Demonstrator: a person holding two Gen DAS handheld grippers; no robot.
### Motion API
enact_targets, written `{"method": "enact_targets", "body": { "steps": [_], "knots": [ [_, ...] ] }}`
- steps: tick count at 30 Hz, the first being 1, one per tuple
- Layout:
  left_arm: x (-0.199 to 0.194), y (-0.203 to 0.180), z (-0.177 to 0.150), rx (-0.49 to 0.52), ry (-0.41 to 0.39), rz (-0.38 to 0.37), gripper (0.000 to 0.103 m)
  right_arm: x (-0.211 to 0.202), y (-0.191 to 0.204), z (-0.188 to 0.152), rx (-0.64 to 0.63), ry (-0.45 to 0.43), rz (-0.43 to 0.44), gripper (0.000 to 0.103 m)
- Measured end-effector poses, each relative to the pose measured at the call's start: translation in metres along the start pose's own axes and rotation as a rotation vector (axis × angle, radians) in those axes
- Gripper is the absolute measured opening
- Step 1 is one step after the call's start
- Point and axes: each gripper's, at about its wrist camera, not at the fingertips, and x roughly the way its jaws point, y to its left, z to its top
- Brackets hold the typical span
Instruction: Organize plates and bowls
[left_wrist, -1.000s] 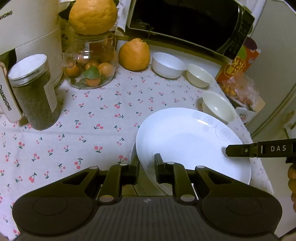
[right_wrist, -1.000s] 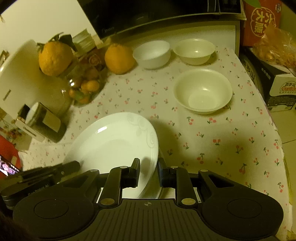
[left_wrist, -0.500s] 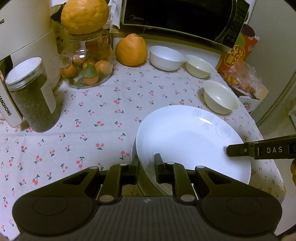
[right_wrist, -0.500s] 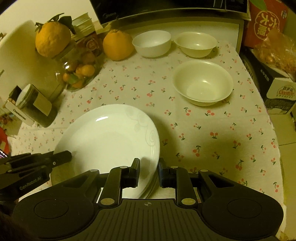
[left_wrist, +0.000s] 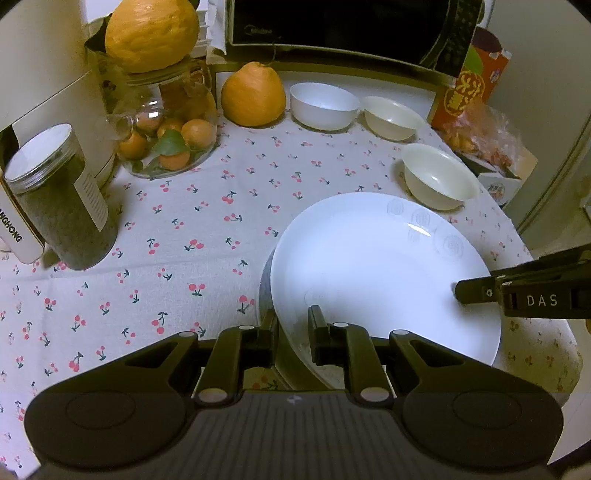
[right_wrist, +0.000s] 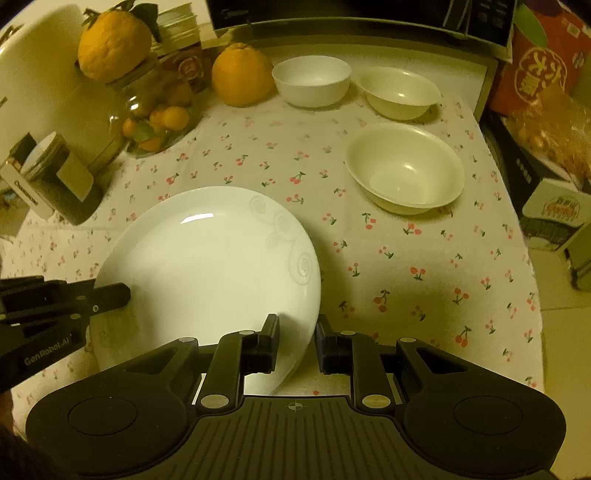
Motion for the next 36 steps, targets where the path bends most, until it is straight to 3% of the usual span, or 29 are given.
{"method": "enact_targets", "body": {
  "steps": [27,36],
  "knots": [
    [-0.006,0.0,0.005,0.042,0.111,-0.04,0.014,-0.003,0.009,0.002,-0.142,0.024,-0.033,0.023],
    [-0.013,0.003,0.004,0.041,0.118,-0.035,0.019,-0.001,0.011,0.002,-0.18,0.044,-0.022,0.023]
  ]
}}
